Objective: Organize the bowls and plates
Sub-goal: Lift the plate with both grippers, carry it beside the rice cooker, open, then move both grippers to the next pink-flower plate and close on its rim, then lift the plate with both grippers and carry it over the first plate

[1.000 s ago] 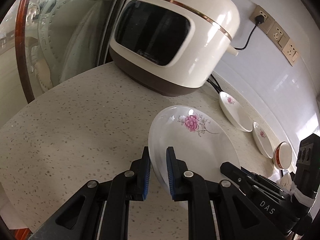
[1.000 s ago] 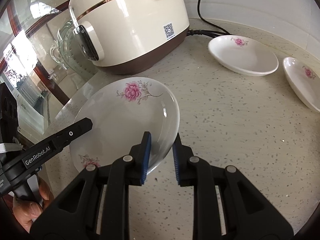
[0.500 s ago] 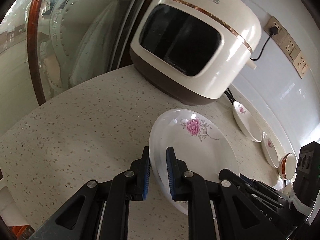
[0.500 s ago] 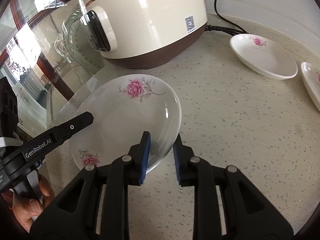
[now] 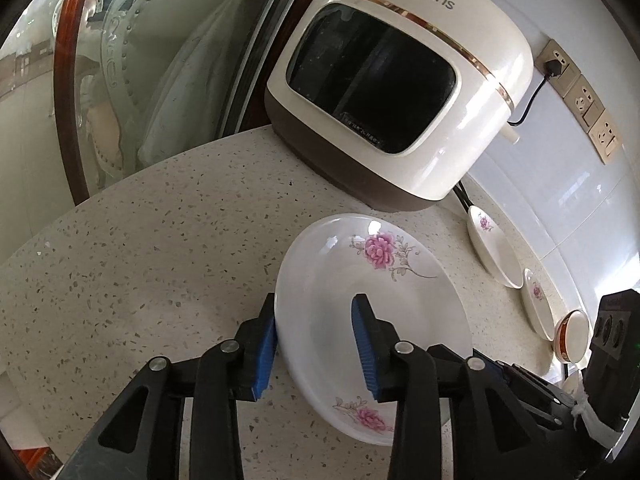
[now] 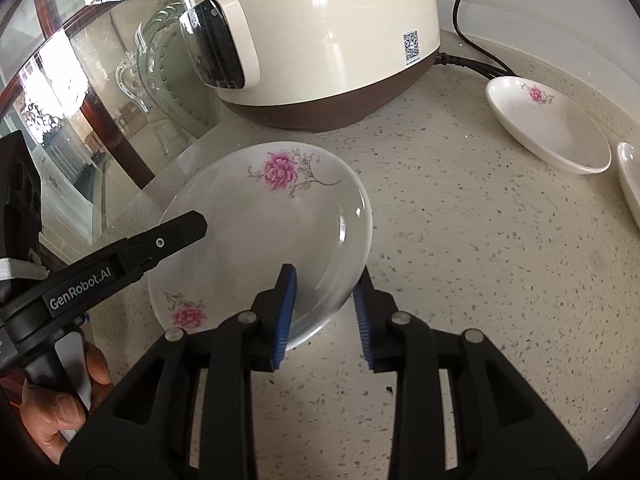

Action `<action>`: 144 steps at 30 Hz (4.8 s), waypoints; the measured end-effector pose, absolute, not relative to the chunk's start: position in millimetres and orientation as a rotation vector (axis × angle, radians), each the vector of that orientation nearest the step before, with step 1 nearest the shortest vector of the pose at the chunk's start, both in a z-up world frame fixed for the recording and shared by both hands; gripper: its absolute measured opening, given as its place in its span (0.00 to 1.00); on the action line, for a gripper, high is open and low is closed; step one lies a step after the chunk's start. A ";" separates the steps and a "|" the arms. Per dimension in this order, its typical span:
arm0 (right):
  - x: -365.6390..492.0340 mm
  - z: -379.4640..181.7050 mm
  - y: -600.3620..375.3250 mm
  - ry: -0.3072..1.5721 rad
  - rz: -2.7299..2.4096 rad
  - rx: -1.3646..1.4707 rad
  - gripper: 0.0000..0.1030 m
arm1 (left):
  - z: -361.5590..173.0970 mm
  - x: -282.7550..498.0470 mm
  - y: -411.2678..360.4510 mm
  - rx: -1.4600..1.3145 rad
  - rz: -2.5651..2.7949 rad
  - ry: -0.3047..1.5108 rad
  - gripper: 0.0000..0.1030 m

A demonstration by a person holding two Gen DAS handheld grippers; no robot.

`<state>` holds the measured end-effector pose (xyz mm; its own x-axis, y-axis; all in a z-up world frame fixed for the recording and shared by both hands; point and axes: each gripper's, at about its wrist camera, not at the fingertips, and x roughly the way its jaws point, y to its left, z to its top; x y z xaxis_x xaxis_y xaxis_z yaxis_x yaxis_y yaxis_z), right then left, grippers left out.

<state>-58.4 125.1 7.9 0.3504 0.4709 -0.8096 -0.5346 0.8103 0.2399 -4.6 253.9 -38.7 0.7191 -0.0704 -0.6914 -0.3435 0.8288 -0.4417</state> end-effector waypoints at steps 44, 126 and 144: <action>11.5 16.6 -41.4 0.976 0.380 0.605 0.76 | 28.8 51.5 143.7 -0.433 -0.091 0.723 0.51; 81.3 -11.7 -51.3 0.916 0.219 0.506 0.24 | -24.9 198.8 94.8 -0.285 -0.038 0.879 0.18; 34.8 6.0 -70.8 0.916 0.230 0.506 0.24 | -8.2 136.1 96.6 -0.336 -0.087 0.857 0.17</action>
